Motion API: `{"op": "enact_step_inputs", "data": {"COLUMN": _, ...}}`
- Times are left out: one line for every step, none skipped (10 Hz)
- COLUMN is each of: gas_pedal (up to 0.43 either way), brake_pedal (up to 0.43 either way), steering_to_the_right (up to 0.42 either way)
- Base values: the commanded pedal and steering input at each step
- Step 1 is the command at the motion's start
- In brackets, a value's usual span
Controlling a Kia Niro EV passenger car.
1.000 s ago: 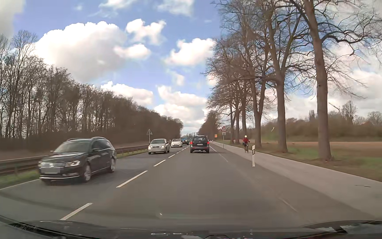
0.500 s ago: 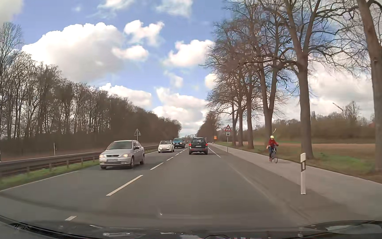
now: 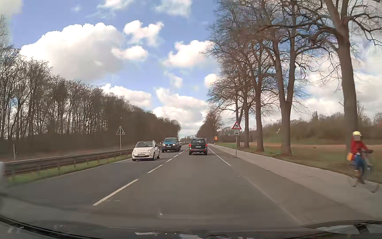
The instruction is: Follow the waypoints while adhering to traffic rules and regulations
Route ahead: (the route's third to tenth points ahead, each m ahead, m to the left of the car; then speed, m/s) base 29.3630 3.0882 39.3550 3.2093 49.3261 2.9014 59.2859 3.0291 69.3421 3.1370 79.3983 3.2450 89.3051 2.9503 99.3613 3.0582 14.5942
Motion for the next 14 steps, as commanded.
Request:
{"op": "enact_step_inputs", "data": {"gas_pedal": 0.26, "brake_pedal": 0.0, "steering_to_the_right": -0.001}}
{"op": "enact_step_inputs", "data": {"gas_pedal": 0.26, "brake_pedal": 0.0, "steering_to_the_right": -0.001}}
{"op": "enact_step_inputs", "data": {"gas_pedal": 0.26, "brake_pedal": 0.0, "steering_to_the_right": -0.001}}
{"op": "enact_step_inputs", "data": {"gas_pedal": 0.26, "brake_pedal": 0.0, "steering_to_the_right": -0.001}}
{"op": "enact_step_inputs", "data": {"gas_pedal": 0.26, "brake_pedal": 0.0, "steering_to_the_right": 0.0}}
{"op": "enact_step_inputs", "data": {"gas_pedal": 0.26, "brake_pedal": 0.0, "steering_to_the_right": 0.0}}
{"op": "enact_step_inputs", "data": {"gas_pedal": 0.26, "brake_pedal": 0.0, "steering_to_the_right": 0.001}}
{"op": "enact_step_inputs", "data": {"gas_pedal": 0.26, "brake_pedal": 0.0, "steering_to_the_right": 0.001}}
{"op": "enact_step_inputs", "data": {"gas_pedal": 0.26, "brake_pedal": 0.0, "steering_to_the_right": 0.001}}
{"op": "enact_step_inputs", "data": {"gas_pedal": 0.26, "brake_pedal": 0.0, "steering_to_the_right": 0.001}}
{"op": "enact_step_inputs", "data": {"gas_pedal": 0.26, "brake_pedal": 0.0, "steering_to_the_right": 0.001}}
{"op": "enact_step_inputs", "data": {"gas_pedal": 0.26, "brake_pedal": 0.0, "steering_to_the_right": 0.001}}
{"op": "enact_step_inputs", "data": {"gas_pedal": 0.26, "brake_pedal": 0.0, "steering_to_the_right": 0.001}}
{"op": "enact_step_inputs", "data": {"gas_pedal": 0.26, "brake_pedal": 0.0, "steering_to_the_right": 0.001}}
